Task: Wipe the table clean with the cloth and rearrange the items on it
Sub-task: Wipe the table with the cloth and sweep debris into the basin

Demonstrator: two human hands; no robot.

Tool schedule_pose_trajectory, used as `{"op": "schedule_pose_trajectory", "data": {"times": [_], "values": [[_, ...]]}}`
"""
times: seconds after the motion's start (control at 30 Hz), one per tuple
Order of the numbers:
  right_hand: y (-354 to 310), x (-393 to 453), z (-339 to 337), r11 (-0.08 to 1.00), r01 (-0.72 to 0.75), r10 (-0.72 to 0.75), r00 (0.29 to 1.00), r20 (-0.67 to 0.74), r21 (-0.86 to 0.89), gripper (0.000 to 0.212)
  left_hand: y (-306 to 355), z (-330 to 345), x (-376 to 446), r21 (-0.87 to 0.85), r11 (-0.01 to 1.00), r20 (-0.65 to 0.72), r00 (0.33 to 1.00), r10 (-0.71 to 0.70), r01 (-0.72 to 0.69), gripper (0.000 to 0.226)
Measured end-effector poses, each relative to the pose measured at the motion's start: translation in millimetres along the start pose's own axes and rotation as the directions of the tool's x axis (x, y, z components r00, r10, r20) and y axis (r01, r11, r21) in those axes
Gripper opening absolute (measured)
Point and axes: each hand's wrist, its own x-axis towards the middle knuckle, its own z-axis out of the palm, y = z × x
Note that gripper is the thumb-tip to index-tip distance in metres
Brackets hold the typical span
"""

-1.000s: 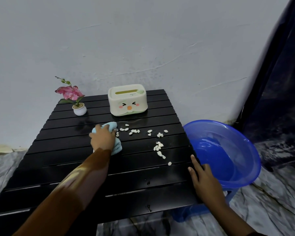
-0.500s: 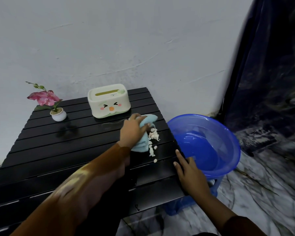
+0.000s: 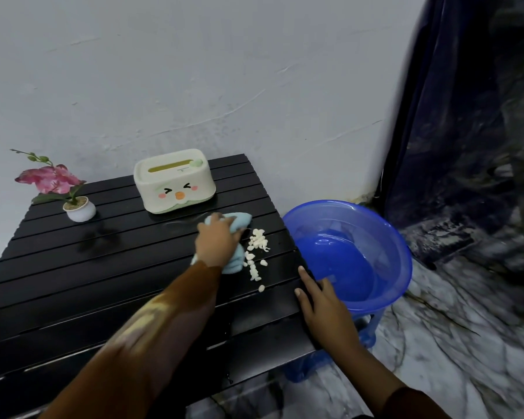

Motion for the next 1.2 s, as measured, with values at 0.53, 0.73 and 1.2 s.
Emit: {"op": "schedule_pose_trajectory", "data": {"times": [0.53,0.73,1.2], "values": [[-5.0,-3.0,-6.1,0.999,-0.005,0.006,1.0,0.027,-0.036,0.049,-5.8,-74.4,-83.7,-0.152,0.973,-0.117,0.974,-0.195,0.176,0.04],[-8.9,-6.9,-10.5,0.999,0.005,-0.002,0.998,0.066,-0.051,0.05,-22.1,-64.0,-177.1,-0.061,0.943,-0.018,0.944,-0.328,0.327,0.043],[-6.0,-2.1,-12.8,1.0,0.013,-0.014,0.992,0.124,0.009,0.049,57.9,5.7,-161.0,-0.161,0.866,-0.064,0.87,-0.489,0.474,0.053]]}}
